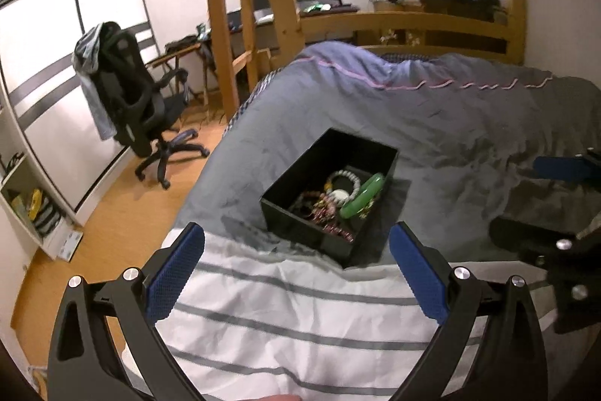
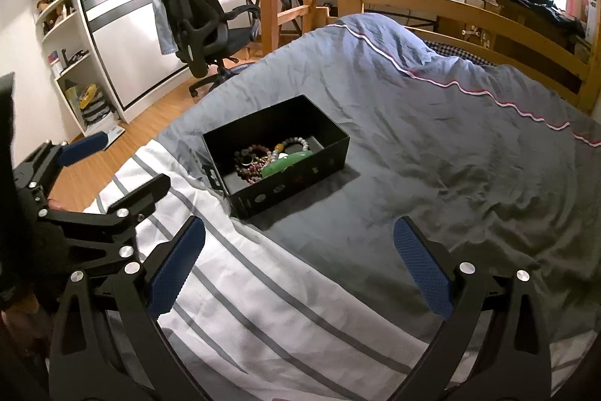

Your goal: Organize jewelry

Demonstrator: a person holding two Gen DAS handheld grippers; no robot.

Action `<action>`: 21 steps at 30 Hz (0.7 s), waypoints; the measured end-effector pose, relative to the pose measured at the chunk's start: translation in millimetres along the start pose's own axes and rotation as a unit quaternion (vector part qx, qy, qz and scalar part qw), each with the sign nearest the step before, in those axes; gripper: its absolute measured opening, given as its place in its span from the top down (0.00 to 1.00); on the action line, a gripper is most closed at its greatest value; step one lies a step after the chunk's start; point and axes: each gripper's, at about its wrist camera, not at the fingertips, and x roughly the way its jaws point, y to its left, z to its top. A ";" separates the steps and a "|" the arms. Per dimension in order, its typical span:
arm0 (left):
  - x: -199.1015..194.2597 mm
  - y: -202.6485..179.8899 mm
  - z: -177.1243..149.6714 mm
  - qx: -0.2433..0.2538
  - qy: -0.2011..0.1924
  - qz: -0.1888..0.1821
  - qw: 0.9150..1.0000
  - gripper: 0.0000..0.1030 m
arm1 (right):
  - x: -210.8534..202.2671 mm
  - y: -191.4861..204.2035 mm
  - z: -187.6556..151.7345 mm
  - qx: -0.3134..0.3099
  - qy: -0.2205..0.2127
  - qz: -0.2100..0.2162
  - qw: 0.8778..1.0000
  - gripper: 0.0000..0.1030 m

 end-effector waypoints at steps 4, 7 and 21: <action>3.4 1.3 -0.4 -0.008 0.005 -0.017 1.000 0.06 | 1.9 -5.3 0.4 0.003 0.005 0.004 1.000 0.04; 8.4 5.9 -1.1 -0.022 0.019 -0.022 0.999 0.06 | 1.5 -8.8 0.7 0.000 0.005 0.012 1.000 0.04; 10.3 9.2 -4.1 -0.029 0.032 -0.027 0.999 0.06 | 3.5 -12.9 -0.4 0.005 0.003 0.021 1.000 0.04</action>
